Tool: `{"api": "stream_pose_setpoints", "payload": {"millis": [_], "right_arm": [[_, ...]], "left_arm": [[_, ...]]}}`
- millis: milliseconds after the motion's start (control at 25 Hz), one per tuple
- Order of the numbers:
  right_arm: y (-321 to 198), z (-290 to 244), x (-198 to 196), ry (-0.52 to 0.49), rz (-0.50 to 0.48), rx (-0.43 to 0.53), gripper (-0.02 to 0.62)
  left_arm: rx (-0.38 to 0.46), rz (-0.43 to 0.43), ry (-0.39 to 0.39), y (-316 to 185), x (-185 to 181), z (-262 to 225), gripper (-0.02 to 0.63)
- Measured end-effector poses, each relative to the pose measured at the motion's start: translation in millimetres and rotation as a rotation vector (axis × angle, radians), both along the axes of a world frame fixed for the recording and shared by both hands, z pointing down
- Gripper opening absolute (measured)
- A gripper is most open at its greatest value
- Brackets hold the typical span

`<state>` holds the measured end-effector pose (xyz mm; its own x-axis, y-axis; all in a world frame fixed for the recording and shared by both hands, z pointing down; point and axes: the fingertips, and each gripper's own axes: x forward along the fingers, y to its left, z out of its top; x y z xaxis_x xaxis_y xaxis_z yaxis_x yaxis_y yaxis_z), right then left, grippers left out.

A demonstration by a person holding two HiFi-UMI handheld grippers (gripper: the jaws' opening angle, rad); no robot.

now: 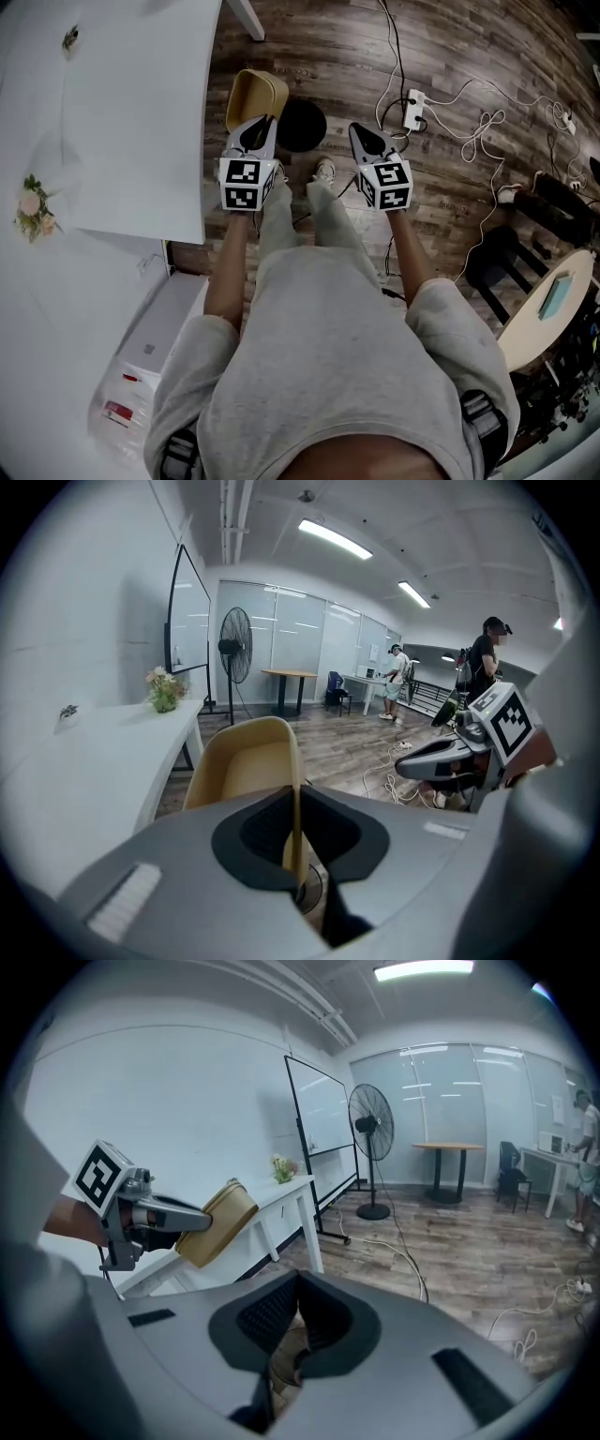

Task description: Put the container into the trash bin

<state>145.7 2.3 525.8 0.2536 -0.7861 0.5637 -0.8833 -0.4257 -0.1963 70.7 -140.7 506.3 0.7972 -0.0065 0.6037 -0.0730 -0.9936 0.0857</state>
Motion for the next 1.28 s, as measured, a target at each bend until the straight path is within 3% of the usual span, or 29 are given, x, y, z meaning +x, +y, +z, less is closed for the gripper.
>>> {"api": "stream_pose_setpoints", "payload": {"millis": [840, 1280], "right_arm": [[-11, 67, -8, -0.018, 0.159, -0.013, 0.014], [-22, 112, -24, -0.037, 0.132, -0.026, 0.014]], "left_arm": [[-0.089, 0.085, -0.035, -15, -10, 92, 0.031], [-0.127, 0.092, -0.055, -13, -13, 147, 0.031]]}}
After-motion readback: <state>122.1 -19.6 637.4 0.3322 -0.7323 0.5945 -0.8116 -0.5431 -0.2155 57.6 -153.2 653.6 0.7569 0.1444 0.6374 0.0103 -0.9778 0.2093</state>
